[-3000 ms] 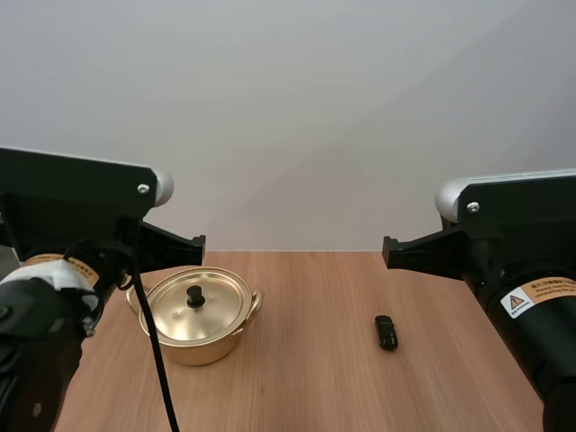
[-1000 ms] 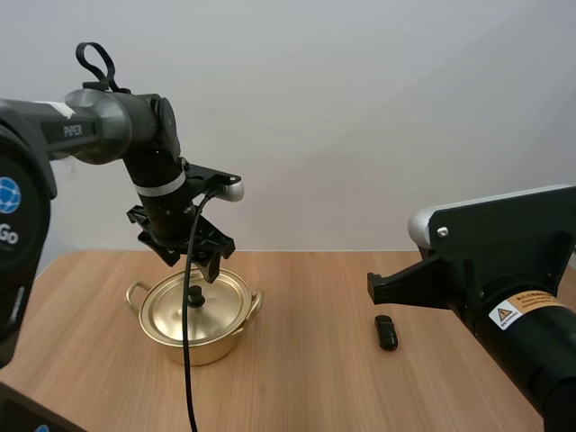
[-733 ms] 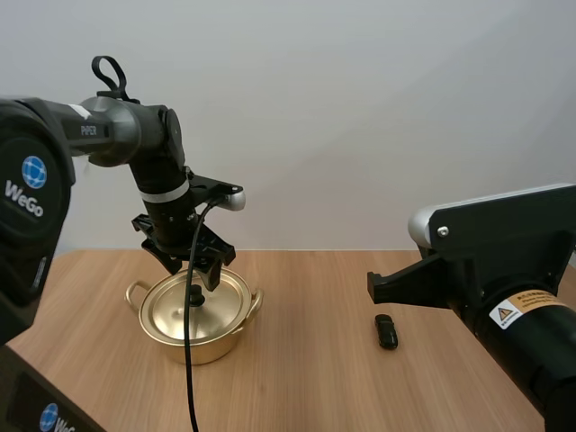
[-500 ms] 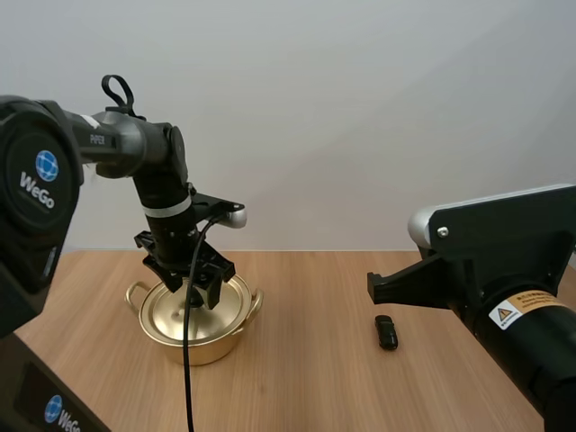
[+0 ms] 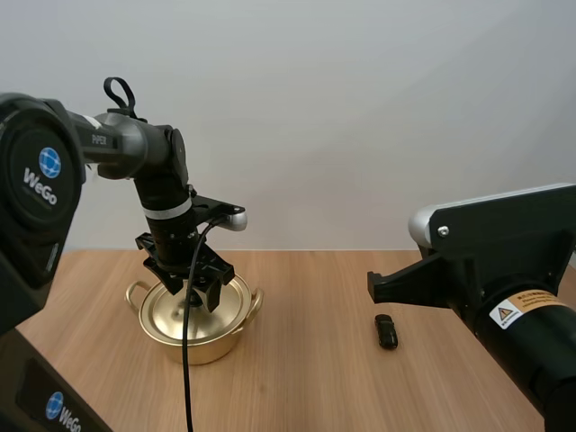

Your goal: Open the pot, put the car inside, and close it

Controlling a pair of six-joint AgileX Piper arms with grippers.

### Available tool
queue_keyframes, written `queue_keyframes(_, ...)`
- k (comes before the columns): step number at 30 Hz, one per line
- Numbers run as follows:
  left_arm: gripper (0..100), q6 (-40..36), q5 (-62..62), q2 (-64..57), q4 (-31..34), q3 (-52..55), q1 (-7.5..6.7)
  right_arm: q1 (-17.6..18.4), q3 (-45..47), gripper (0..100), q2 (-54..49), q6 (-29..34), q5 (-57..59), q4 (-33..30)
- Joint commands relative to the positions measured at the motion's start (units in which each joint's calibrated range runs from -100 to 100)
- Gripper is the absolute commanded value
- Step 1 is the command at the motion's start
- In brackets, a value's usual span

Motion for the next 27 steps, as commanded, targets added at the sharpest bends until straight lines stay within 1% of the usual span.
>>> queue_keyframes(1,96,0.56,0.01,-0.02,0.02,0.06,0.02,0.03,0.02,0,0.00,-0.05,-0.01,0.01)
queue_keyframes(7,90,0.81,0.01,-0.02,0.02,0.06,0.02,0.03,0.02,0,0.00,-0.05,-0.01,0.01)
queue_keyframes(27,90,3.08,0.01,0.72,-0.62,0.06,0.02,0.03,0.02,0,0.00,-0.05,0.15,0.34)
